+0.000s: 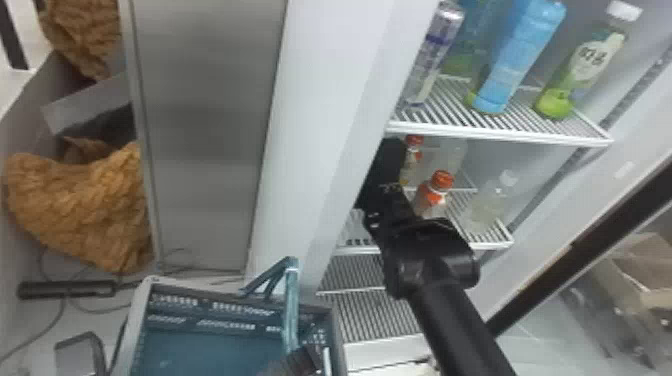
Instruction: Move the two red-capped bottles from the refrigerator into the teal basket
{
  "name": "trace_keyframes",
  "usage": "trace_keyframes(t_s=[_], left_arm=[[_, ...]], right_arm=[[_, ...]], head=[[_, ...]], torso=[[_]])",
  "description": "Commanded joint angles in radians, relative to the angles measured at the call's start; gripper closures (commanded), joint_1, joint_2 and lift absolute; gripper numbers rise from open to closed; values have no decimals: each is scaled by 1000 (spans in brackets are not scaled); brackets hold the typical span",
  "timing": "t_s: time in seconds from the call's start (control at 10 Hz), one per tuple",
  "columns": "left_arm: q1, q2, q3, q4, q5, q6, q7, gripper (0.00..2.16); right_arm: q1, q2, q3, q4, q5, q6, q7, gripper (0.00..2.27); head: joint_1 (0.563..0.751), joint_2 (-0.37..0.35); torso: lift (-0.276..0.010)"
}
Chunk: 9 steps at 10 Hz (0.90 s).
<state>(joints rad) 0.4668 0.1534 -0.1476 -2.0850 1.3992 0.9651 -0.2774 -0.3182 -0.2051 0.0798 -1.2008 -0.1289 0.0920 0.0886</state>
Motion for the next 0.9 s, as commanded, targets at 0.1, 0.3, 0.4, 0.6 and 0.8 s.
trace_keyframes(t_s=[0.1,0.3,0.4,0.6,0.8], left_arm=[[7,2,-6,0,15,-1,0,1154],[19,3,-18,-27,59,2,-2,1154],[26,3,-16,-44,64,7,-2,1154],[34,8,-22,-64,74,22,0,1154],[41,11,-30,-76,92,56,3,1154]], right_arm=[[21,0,0,-28,-23,-4,0,872],[65,-4,-12,-84,-23,-4,0,871],[97,-4,-26,-128,-23,-1,5,871],[159,-7,-56,-229,-19,18,26,869],[232,-13,-86,-354,-15,70,34,869]], head=[[695,-350],[695,-350],[695,-350],[695,-350],[695,-350]], torso=[[-224],[-224],[-224],[-224],[-224]])
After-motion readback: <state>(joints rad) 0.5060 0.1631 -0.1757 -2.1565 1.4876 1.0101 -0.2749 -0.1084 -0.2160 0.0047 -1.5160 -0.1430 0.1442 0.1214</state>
